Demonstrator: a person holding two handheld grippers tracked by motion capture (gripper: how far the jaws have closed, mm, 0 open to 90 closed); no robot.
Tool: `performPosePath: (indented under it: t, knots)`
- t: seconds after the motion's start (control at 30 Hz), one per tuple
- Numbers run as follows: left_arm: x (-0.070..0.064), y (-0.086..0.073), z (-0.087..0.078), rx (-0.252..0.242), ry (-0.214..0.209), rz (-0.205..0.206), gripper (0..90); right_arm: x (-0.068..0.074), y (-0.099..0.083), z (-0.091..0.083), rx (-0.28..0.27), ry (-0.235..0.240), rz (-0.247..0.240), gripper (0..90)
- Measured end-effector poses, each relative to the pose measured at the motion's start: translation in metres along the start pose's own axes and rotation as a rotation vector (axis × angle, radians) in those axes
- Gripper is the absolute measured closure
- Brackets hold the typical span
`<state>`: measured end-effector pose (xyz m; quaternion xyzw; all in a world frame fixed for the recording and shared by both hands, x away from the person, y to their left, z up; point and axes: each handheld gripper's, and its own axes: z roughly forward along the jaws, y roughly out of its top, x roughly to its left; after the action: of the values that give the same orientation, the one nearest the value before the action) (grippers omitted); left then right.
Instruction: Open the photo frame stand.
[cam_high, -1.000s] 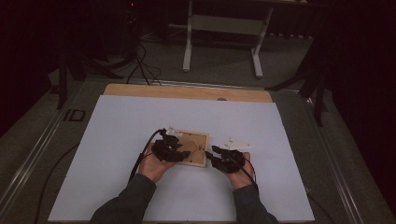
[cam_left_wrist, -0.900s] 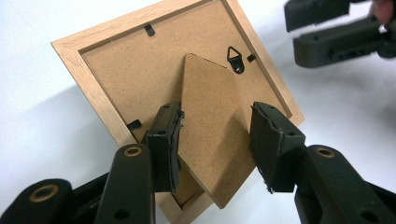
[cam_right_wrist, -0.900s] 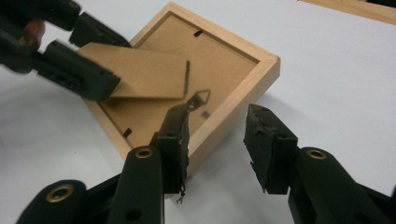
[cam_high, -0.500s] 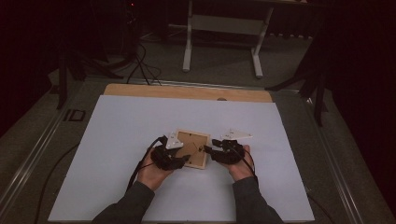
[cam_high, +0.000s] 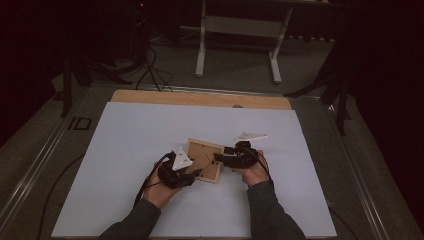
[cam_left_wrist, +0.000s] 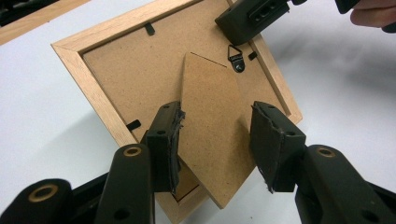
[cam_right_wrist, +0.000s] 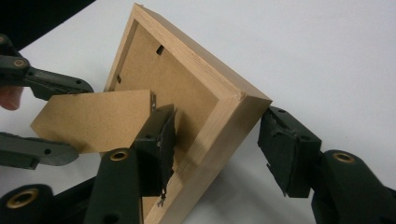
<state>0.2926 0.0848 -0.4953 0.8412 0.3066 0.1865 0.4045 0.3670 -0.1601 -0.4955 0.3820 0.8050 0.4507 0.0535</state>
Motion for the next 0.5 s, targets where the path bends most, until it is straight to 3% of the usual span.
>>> performPosePath:
  t: [0.1, 0.13, 0.17, 0.23, 0.27, 0.33, 0.5]
  knots:
    - [0.002, 0.0, 0.0, 0.009, -0.019, -0.011, 54.5, 0.0, 0.0, -0.001, -0.004, 0.002, -0.009, 46.6]
    - [0.007, -0.001, 0.0, 0.016, -0.052, -0.039, 54.6, 0.001, 0.0, -0.001, -0.004, 0.002, -0.012, 46.6]
    - [0.007, -0.001, 0.0, 0.016, -0.052, -0.039, 54.8, 0.001, 0.0, -0.002, -0.006, 0.001, -0.015, 46.7]
    - [0.014, -0.001, 0.001, 0.022, -0.109, -0.114, 55.0, 0.002, 0.0, -0.002, -0.009, -0.001, -0.022, 47.1]
    - [0.014, -0.001, 0.001, 0.022, -0.109, -0.114, 54.9, 0.002, 0.0, -0.002, -0.009, -0.001, -0.022, 47.1]
    - [0.019, -0.002, 0.005, 0.057, -0.149, -0.166, 55.2, 0.004, 0.0, -0.003, -0.014, -0.002, -0.038, 47.8]
    - [0.022, -0.002, 0.008, 0.078, -0.191, -0.202, 60.4, 0.006, 0.001, -0.006, -0.022, 0.001, -0.056, 49.4]
